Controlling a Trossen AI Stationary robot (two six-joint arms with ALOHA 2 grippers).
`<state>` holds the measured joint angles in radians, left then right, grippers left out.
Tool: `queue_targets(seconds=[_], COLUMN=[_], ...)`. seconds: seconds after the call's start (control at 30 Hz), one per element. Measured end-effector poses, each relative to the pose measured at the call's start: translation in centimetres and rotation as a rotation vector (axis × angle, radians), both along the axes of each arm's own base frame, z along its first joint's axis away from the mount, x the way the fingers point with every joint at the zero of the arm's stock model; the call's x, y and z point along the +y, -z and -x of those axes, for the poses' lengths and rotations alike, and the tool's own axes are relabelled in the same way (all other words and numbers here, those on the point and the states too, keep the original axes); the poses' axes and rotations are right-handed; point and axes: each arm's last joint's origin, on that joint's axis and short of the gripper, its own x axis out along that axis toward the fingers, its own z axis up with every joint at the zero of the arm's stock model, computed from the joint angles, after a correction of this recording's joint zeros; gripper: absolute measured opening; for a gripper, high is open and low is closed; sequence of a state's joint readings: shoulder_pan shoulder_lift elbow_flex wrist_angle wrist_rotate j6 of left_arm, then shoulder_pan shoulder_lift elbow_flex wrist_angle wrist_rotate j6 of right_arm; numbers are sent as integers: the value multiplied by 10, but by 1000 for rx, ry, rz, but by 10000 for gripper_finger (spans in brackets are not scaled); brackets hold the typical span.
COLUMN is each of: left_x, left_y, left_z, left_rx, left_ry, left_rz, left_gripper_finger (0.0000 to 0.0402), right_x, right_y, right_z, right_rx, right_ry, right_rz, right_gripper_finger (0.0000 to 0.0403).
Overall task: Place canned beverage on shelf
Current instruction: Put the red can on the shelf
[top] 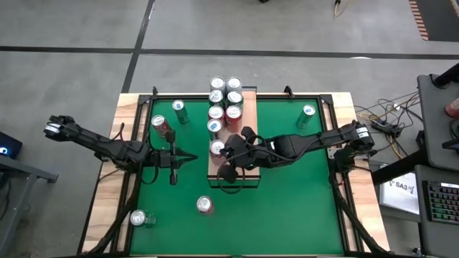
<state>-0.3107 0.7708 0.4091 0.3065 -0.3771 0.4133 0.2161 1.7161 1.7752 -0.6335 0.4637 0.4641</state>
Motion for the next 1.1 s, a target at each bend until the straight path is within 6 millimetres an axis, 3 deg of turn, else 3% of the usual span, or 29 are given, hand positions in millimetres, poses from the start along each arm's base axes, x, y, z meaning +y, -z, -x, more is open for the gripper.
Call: queue_targets(seconds=[0.33,0.57,0.83,1.1], left_x=[0,0,0,0], left_y=[0,0,0,-1], left_z=[0,0,0,0], left_rx=[0,0,-1,-10], left_ry=[-1,-1,0,-1], left_rz=[0,0,0,4], left_gripper_finger=[0,0,0,0], right_x=[-1,-10,-35,-37], right_y=[-3,-21,-12,-4], right_z=[2,10,8,1], right_rx=[-8,10,74,93], right_ry=[1,103,127,97], right_rz=[11,88,88,127], right_gripper_finger=[12,12,12,12])
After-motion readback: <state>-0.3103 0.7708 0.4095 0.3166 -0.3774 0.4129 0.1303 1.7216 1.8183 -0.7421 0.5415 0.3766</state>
